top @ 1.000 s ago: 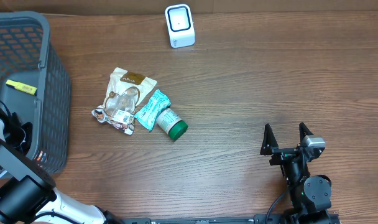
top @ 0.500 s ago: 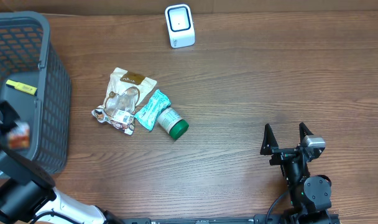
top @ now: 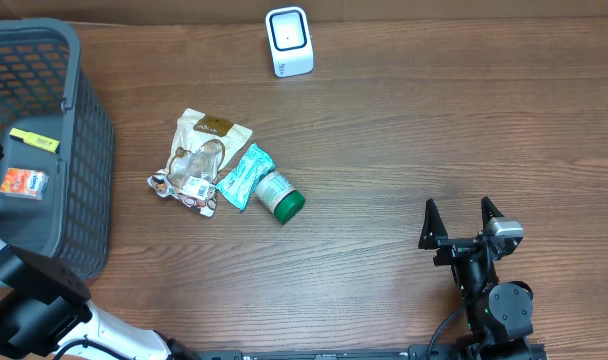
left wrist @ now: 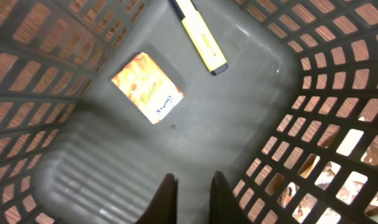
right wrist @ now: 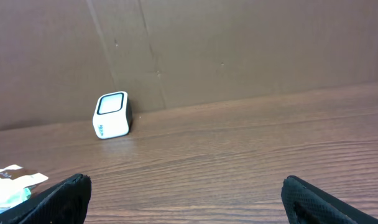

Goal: Scan the item barcode
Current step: 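Grasp the orange packet with the left gripper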

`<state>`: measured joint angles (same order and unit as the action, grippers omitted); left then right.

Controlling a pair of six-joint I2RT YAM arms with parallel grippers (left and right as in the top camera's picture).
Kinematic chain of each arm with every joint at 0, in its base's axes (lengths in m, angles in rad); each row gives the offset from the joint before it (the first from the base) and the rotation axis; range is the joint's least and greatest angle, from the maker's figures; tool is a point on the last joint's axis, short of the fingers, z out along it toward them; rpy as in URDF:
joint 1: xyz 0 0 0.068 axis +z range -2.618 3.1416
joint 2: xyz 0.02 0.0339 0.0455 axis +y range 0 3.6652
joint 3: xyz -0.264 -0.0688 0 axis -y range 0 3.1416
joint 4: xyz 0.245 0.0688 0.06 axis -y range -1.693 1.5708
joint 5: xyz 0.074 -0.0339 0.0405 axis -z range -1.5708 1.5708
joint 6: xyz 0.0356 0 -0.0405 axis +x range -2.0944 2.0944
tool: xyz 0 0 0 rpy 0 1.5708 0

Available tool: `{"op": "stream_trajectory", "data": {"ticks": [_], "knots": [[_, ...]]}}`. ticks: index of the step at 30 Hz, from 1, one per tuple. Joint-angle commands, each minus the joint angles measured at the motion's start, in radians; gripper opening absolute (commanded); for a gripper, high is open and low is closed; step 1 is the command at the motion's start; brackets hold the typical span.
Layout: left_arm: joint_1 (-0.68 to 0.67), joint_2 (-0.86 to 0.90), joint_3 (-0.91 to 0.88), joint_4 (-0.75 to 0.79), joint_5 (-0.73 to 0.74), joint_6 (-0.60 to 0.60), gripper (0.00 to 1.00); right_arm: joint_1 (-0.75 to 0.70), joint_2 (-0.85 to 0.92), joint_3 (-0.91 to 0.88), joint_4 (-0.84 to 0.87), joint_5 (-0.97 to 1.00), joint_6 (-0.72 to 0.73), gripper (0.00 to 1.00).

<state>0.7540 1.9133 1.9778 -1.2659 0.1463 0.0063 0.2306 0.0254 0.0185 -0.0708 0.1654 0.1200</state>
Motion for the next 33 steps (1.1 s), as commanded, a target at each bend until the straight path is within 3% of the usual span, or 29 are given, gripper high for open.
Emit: {"op": "stream_trajectory", "data": {"ticks": [1,2,10,22,33], "knots": [[-0.004,-0.004,-0.052,0.024,-0.002,-0.006,0.56,0.000,0.000,-0.010,0.005,0.014,0.004,1.00],[-0.003,-0.004,-0.071,0.042,-0.006,-0.006,1.00,0.000,0.000,-0.010,0.005,0.014,0.004,1.00],[-0.003,-0.004,-0.271,0.259,-0.106,-0.015,1.00,0.000,0.000,-0.010,0.005,0.014,0.004,1.00],[-0.003,-0.004,-0.575,0.652,-0.187,-0.282,0.99,0.000,0.000,-0.010,0.005,0.014,0.004,1.00],[-0.003,0.028,-0.688,0.932,-0.209,-0.301,1.00,0.000,-0.001,-0.010,0.005,0.014,0.004,1.00]]}}
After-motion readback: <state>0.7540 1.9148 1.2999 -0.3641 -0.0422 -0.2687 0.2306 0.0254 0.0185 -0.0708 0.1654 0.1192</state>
